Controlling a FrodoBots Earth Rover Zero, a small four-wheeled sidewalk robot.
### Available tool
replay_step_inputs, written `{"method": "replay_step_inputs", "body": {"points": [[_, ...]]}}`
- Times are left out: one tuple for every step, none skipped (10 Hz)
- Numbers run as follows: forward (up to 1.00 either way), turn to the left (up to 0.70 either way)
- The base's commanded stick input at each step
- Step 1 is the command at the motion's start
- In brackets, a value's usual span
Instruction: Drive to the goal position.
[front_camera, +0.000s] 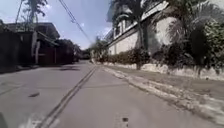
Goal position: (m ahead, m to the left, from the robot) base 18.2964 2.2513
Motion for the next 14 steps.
{"method": "replay_step_inputs", "body": {"points": [[1.0,0.0],[1.0,0.0],[1.0,0.0],[1.0,0.0],[1.0,0.0],[1.0,0.0],[1.0,0.0],[1.0,0.0],[1.0,0.0],[1.0,0.4],[1.0,0.37],[1.0,0.08],[1.0,0.0],[1.0,0.0]]}}
